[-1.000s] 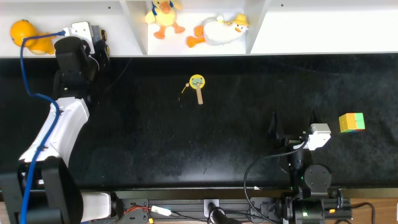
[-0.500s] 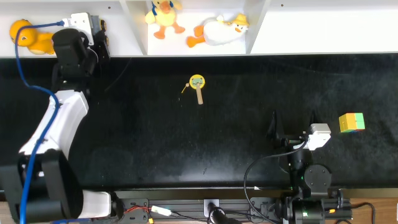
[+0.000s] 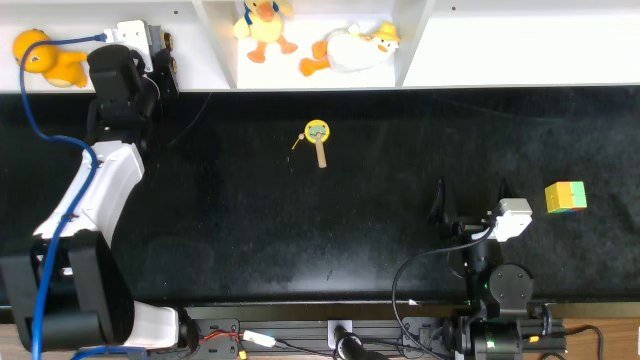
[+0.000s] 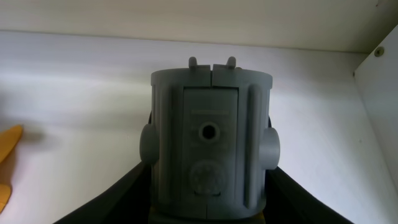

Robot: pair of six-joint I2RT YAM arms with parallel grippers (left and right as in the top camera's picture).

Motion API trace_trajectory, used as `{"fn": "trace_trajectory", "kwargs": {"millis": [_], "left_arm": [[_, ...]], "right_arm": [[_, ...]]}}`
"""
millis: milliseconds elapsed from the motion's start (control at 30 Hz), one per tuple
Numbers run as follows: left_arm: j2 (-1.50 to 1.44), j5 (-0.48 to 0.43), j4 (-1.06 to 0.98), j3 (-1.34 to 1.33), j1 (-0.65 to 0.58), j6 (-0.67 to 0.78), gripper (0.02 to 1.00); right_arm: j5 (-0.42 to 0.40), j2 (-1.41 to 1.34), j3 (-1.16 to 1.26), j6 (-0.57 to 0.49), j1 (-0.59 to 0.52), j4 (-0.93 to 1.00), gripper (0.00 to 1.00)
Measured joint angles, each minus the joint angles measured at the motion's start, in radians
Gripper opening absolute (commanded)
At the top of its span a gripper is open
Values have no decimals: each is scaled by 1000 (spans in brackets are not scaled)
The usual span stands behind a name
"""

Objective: Store Toys

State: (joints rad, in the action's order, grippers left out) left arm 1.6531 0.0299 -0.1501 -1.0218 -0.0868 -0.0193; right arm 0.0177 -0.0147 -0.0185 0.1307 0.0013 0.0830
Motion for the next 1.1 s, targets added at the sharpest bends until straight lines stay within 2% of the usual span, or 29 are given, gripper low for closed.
{"fn": "trace_trajectory", "kwargs": {"millis": [233,333,433,533,800,967,1100], "left_arm": [[11,0,-1,-1,0,0,472],[11,0,-1,-2,0,2,612],[12,0,-3,-2,0,5,691],[12,0,-4,-2,0,14,812],[12,0,-8,-2,0,15,893],[12,0,3,-4,0,19,998],[10,0,59,-10,0,18,998]], "right_arm": [[0,0,0,0,0,0,996],[0,0,0,0,0,0,996],[0,0,0,0,0,0,993],[0,0,0,0,0,0,996],[0,0,0,-1,0,0,993],[0,0,0,0,0,0,996],[0,0,0,0,0,0,993]]}}
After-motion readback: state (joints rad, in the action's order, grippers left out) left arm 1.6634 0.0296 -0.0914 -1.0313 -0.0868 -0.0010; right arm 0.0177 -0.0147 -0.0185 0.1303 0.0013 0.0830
